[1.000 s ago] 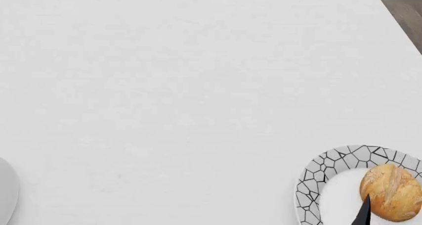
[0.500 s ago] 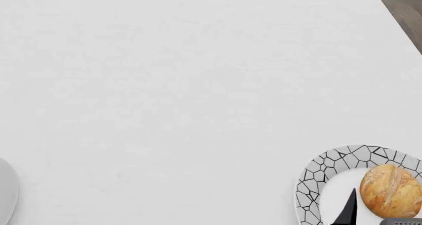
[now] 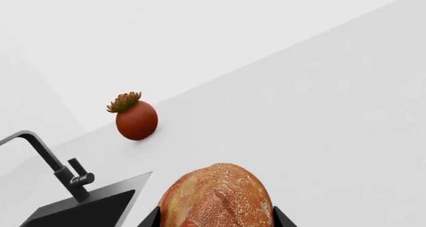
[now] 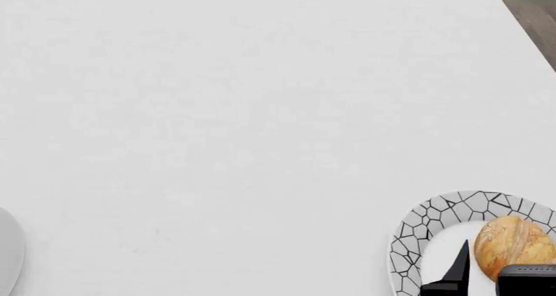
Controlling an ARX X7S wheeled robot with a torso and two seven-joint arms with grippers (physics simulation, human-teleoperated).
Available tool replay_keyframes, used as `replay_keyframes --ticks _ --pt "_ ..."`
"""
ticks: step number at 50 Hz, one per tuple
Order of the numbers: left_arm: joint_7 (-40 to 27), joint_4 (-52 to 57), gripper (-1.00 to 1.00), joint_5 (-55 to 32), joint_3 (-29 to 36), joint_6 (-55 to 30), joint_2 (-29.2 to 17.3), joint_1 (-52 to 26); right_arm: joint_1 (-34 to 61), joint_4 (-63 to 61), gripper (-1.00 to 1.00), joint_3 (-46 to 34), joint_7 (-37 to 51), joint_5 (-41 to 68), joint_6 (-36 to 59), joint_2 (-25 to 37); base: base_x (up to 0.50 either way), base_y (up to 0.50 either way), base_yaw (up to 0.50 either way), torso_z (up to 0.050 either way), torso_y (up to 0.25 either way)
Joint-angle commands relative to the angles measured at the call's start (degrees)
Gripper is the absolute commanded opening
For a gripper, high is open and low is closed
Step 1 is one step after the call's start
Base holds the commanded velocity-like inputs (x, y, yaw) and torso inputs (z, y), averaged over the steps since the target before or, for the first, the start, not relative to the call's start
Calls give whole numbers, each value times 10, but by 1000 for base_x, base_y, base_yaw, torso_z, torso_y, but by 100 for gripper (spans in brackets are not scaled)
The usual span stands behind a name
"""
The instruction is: Place all breads on the cutting board.
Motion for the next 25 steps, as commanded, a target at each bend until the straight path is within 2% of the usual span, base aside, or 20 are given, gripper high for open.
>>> replay_keyframes --ticks 1,19,25 --pt "11 -9 -100 -5 -8 -40 15 -42 14 51 100 18 -1 2 -14 -7 0 0 0 0 0" --pt "16 -10 -100 5 2 -29 12 -39 28 81 100 43 9 26 -22 -3 0 0 0 0 0" --pt "1 -2 -100 -17 -5 -44 13 -48 32 94 100 42 13 31 -25 -2 0 0 0 0 0"
